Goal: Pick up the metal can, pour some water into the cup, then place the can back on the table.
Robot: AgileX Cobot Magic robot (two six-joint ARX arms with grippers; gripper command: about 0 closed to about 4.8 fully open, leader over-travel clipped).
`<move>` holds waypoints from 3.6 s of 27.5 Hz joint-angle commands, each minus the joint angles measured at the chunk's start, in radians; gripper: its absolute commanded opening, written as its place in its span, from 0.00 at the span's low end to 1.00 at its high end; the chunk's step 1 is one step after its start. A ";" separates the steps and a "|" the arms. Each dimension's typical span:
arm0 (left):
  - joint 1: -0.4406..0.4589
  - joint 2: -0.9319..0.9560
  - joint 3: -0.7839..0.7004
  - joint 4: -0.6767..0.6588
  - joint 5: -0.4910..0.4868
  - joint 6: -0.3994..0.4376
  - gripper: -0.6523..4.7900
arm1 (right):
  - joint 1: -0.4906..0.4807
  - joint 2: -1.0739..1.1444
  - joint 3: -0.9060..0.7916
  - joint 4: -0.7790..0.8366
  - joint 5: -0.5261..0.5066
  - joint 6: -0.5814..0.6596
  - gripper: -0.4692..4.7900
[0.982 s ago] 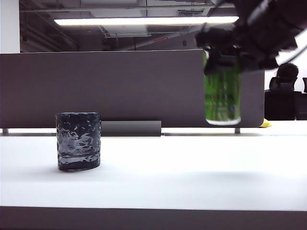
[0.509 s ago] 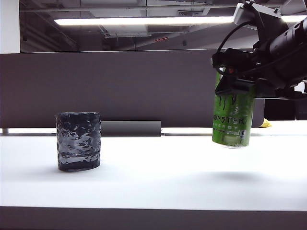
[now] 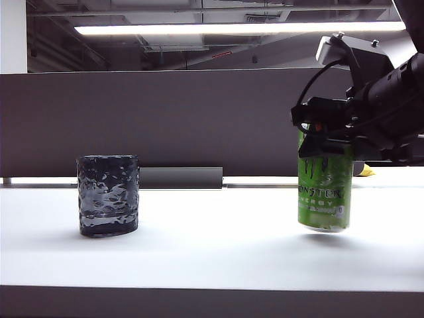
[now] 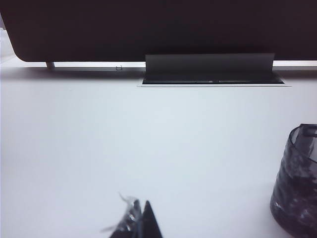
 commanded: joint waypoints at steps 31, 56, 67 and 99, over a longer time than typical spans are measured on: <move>-0.074 0.001 0.001 0.013 0.000 0.000 0.11 | -0.026 0.080 0.006 0.107 0.002 -0.004 0.56; -0.073 0.001 0.001 0.013 0.000 0.000 0.11 | -0.026 0.068 0.007 0.272 -0.023 -0.001 1.00; -0.074 0.001 0.001 0.013 0.000 0.000 0.11 | -0.027 -0.188 0.008 0.298 0.006 -0.064 1.00; -0.074 0.001 0.001 0.013 0.000 0.000 0.11 | -0.667 -1.292 -0.226 -0.583 -0.294 -0.183 0.11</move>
